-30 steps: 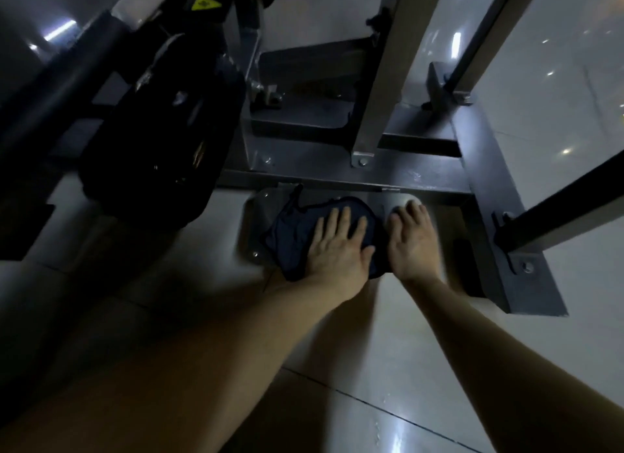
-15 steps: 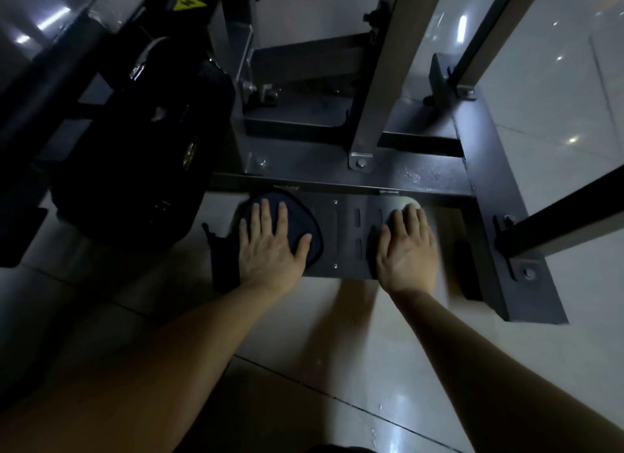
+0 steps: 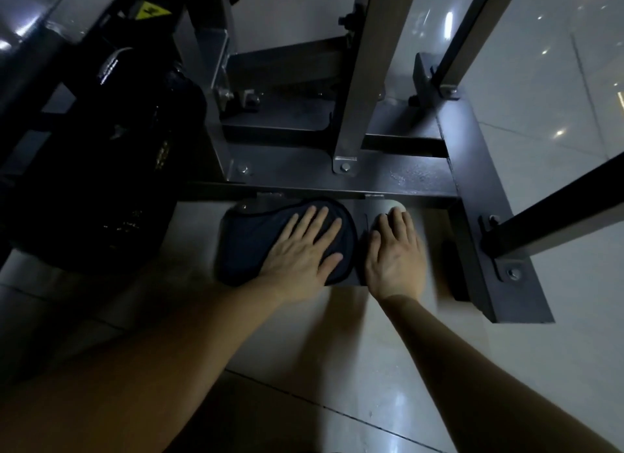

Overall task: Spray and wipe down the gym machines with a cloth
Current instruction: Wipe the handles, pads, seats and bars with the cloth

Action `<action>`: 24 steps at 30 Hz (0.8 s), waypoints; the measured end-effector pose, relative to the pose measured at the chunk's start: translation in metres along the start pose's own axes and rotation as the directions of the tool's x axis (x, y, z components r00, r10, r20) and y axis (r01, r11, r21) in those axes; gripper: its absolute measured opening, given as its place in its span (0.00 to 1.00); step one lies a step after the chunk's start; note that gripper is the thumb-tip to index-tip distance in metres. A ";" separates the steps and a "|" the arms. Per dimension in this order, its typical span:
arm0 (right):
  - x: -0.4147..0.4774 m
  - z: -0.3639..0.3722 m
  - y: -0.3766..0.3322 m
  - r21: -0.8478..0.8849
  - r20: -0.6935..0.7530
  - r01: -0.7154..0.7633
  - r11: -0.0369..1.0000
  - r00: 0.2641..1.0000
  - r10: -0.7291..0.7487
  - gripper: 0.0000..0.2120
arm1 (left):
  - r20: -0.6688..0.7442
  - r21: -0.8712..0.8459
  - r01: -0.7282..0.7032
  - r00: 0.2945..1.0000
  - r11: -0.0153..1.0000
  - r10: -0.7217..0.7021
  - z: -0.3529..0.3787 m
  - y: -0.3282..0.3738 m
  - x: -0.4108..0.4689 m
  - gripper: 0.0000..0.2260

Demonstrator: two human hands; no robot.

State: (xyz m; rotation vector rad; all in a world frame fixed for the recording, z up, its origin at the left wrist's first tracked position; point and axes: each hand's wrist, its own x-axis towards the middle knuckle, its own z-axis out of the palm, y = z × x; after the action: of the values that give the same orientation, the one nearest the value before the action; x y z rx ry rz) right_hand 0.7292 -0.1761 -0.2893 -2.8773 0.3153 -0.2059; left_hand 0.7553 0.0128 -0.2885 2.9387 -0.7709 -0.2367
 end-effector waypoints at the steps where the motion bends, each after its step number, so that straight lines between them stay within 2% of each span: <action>1: 0.000 0.000 0.000 -0.003 0.005 0.001 1.000 1.000 -0.001 0.30 | -0.001 -0.012 -0.014 1.000 1.000 0.014 0.000 -0.012 -0.005 0.33; 2: 0.000 0.001 0.000 -0.007 0.008 -0.001 1.000 1.000 0.001 0.30 | -0.011 -0.025 0.036 0.999 0.999 -0.036 0.001 -0.023 -0.009 0.34; 4: -0.001 0.001 0.000 -0.025 0.012 -0.009 1.000 1.000 0.010 0.30 | -0.028 -0.034 0.259 0.965 0.965 -0.260 0.002 -0.034 -0.014 0.35; 7: -0.002 0.001 -0.001 -0.036 0.013 -0.009 0.999 1.000 0.010 0.30 | -0.002 -0.081 0.543 0.839 0.836 -0.544 -0.001 -0.030 -0.005 0.36; 9: -0.002 0.000 -0.001 -0.035 0.007 -0.011 0.999 1.000 0.012 0.31 | 0.019 -0.115 0.619 0.783 0.777 -0.622 -0.005 -0.024 0.007 0.36; 11: -0.002 0.000 -0.002 -0.037 0.002 -0.013 0.999 1.000 0.013 0.31 | 0.020 -0.105 0.639 0.767 0.762 -0.641 -0.006 -0.018 0.015 0.36; 13: -0.003 0.000 -0.003 -0.035 -0.001 -0.015 0.999 1.000 0.015 0.30 | 0.003 -0.078 0.592 0.805 0.802 -0.594 -0.003 -0.006 0.017 0.36; 15: -0.002 0.000 -0.003 -0.033 -0.011 -0.014 0.999 1.000 0.014 0.29 | -0.029 -0.083 0.467 0.882 0.880 -0.470 0.000 0.010 0.017 0.35; 18: -0.001 0.000 -0.001 -0.009 -0.021 0.003 1.000 1.000 -0.003 0.29 | -0.030 -0.043 0.169 0.985 0.985 -0.171 0.001 0.021 0.008 0.35; 20: -0.002 -0.001 -0.001 -0.009 -0.013 0.009 1.000 1.000 -0.009 0.30 | -0.010 -0.006 -0.056 0.998 0.998 0.056 0.002 0.007 -0.005 0.32; 21: -0.002 -0.002 -0.001 -0.016 -0.007 0.008 1.000 1.000 -0.009 0.30 | -0.003 -0.001 -0.117 0.993 0.993 0.117 0.002 -0.003 -0.011 0.31; 22: -0.003 -0.003 -0.001 -0.025 0.000 0.007 1.000 1.000 -0.007 0.30 | 0.002 -0.005 -0.123 0.992 0.992 0.123 0.002 -0.012 -0.016 0.30; 24: -0.002 -0.003 -0.002 -0.041 0.010 0.009 0.999 1.000 -0.008 0.30 | 0.006 -0.028 0.009 1.000 1.000 -0.009 0.003 -0.024 -0.020 0.32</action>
State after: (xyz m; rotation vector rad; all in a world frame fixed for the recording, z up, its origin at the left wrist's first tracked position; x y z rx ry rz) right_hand 0.7267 -0.1744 -0.2857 -2.9192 0.3092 -0.1894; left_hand 0.7494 0.0434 -0.2919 2.9170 -0.7491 -0.2556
